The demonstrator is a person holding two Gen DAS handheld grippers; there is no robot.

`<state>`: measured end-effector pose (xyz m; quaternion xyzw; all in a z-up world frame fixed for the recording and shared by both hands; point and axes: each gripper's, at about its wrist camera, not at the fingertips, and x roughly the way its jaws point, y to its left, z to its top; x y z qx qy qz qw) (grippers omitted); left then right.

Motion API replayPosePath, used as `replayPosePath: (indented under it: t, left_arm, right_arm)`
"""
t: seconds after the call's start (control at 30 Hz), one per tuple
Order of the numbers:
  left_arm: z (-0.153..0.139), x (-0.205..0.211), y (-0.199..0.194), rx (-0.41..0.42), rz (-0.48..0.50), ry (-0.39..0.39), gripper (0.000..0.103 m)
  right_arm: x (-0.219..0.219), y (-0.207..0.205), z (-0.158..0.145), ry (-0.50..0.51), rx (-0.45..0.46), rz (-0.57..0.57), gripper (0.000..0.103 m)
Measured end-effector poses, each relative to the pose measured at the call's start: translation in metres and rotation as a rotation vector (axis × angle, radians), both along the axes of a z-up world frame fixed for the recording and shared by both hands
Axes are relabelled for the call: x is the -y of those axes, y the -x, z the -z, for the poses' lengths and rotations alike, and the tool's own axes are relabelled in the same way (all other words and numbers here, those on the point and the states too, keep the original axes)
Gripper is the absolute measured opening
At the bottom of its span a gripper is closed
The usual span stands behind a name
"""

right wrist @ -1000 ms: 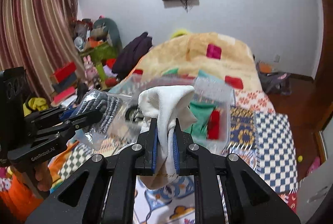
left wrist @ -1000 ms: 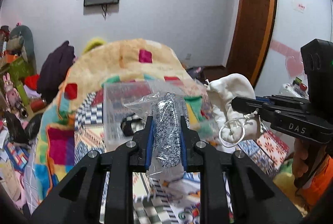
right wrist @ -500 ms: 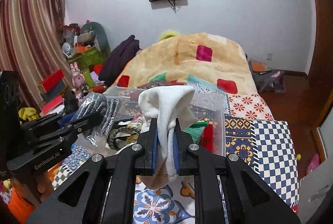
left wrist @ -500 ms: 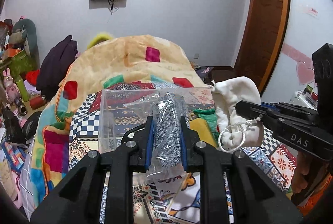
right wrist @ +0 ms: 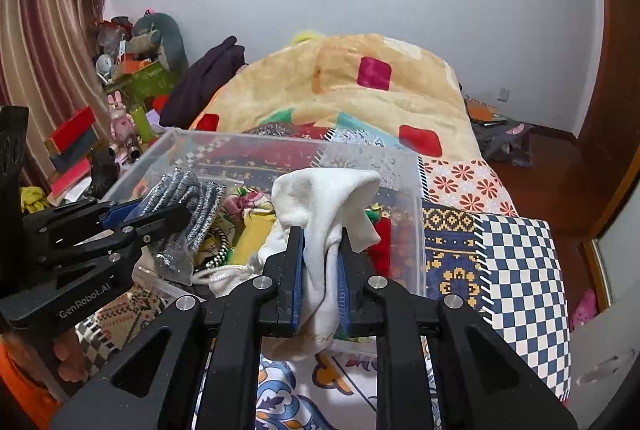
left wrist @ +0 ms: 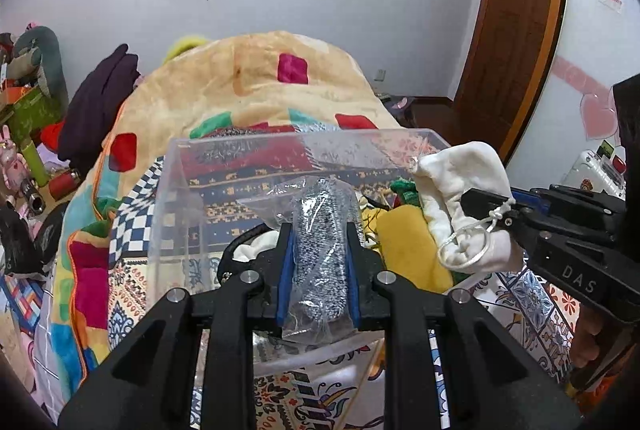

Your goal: Organize soft objects

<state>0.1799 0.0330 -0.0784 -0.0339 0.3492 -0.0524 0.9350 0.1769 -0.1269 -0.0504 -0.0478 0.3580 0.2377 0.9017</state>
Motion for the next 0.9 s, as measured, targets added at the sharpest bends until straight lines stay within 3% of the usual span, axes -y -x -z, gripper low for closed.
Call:
replayPosePath:
  t: [0.07,0.17,0.23,0.3,0.53,0.9]
  left_arm:
    - [0.001,-0.002,-0.002,-0.011,-0.005,0.006,0.023]
    - [0.000,-0.005,-0.002,-0.011,-0.016,0.012,0.032]
    - [-0.004,-0.006,0.002,0.007,-0.025,0.013,0.044]
    - [-0.009,-0.007,0.007,0.028,-0.030,0.011,0.052]
    - [-0.039,-0.004,0.033,0.110,-0.017,0.026,0.057]
    - [-0.097,0.002,0.094,0.264,0.000,0.058,0.063]
  right_arm:
    - [0.000,0.000,0.001,0.009,-0.005,0.005,0.017]
    - [0.005,-0.002,0.000,-0.003,-0.018,0.019,0.030]
    - [0.009,-0.002,-0.002,-0.026,-0.025,0.028,0.044]
    - [0.014,0.000,-0.006,-0.051,-0.029,0.030,0.048]
    - [0.017,0.016,-0.029,-0.082,0.013,0.000,0.057]
    - [0.029,0.076,-0.089,-0.136,0.193,-0.048,0.071]
